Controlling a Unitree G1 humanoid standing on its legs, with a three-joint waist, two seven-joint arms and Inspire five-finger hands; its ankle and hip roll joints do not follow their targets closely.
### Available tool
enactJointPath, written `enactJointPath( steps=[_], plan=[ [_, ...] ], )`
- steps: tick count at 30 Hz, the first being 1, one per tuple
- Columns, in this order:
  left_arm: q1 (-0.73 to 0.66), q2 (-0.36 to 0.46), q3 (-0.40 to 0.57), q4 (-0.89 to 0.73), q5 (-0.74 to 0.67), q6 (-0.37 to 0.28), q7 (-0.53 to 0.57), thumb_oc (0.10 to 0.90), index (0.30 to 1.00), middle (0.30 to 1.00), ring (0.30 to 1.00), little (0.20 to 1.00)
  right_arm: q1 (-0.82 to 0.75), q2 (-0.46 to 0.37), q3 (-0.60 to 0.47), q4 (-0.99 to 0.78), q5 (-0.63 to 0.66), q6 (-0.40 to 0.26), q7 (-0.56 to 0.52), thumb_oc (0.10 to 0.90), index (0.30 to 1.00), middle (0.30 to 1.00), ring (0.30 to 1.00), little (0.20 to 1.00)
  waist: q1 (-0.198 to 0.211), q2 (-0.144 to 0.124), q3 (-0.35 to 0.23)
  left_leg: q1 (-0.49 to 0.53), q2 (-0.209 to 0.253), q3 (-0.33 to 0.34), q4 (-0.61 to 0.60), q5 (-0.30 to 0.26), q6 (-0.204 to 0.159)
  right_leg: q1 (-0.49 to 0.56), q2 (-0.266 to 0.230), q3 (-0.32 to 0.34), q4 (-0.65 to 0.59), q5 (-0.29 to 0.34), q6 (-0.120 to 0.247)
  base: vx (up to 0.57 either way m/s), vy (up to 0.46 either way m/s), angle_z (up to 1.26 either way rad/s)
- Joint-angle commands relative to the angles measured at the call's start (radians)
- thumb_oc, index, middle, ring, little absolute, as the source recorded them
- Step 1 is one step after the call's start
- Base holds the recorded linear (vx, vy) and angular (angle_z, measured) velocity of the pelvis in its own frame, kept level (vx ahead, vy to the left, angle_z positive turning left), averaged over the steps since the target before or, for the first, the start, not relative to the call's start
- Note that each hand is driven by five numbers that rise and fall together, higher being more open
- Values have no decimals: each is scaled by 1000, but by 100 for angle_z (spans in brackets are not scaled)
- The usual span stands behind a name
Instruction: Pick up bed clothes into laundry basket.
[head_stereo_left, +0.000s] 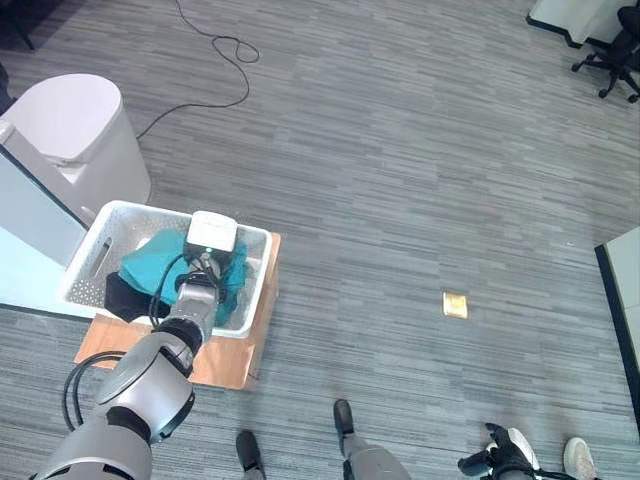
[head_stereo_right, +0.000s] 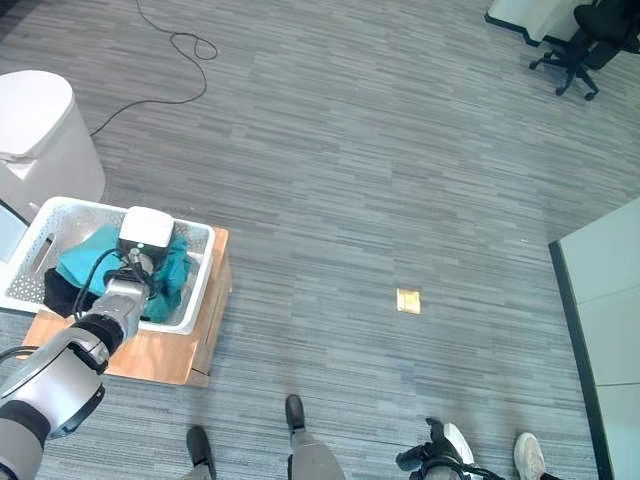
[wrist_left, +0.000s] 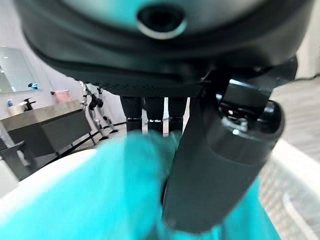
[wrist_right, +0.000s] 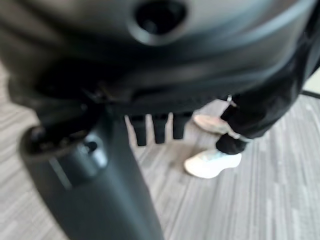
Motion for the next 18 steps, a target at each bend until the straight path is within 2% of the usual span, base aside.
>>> enactJointPath(
  steps=[1,4,7,11,14,18],
  plan=[
    [-237,92,28,30,40,31,66,800,900,900,900,900,-25,-156,23,25,29,-16,-16,800,900,900,900,900,13,42,36,8,17,22,3,-86,-26,90,-65,-44,4,-128,124,14,20,-5],
    [-267,129,32,-7,12,15,82,800,900,900,900,900,-11,-168,19,16,28,-18,-13,800,900,900,900,900,12,50,33,19,15,23,3,-90,-25,98,-71,-47,5,-130,126,13,-2,-4],
    [-280,139,73,-68,-86,-24,94,800,900,900,900,900,-12,-171,15,14,29,-14,-8,800,900,900,900,900,16,59,26,33,11,19,3,-93,-22,116,-76,-50,5,-136,125,27,-16,1],
    [-271,152,170,-87,-346,-116,10,800,900,900,900,900,-37,-198,12,33,24,19,22,800,900,900,900,900,27,75,16,51,2,10,3,-94,-21,139,-84,-57,4,-138,124,51,-27,6],
    [-289,140,180,-60,-455,-124,-79,800,900,900,900,900,-120,-119,97,8,-20,53,15,800,900,900,900,900,64,97,6,61,-3,-13,3,-97,-19,153,-93,-68,4,-143,124,63,-45,2],
    [-349,145,146,-3,-446,-133,-132,800,900,900,900,900,-112,-80,110,32,-42,71,25,800,900,900,900,900,65,115,-2,79,-8,-21,3,-102,-19,171,-96,-74,4,-146,124,55,-15,7]
  ],
)
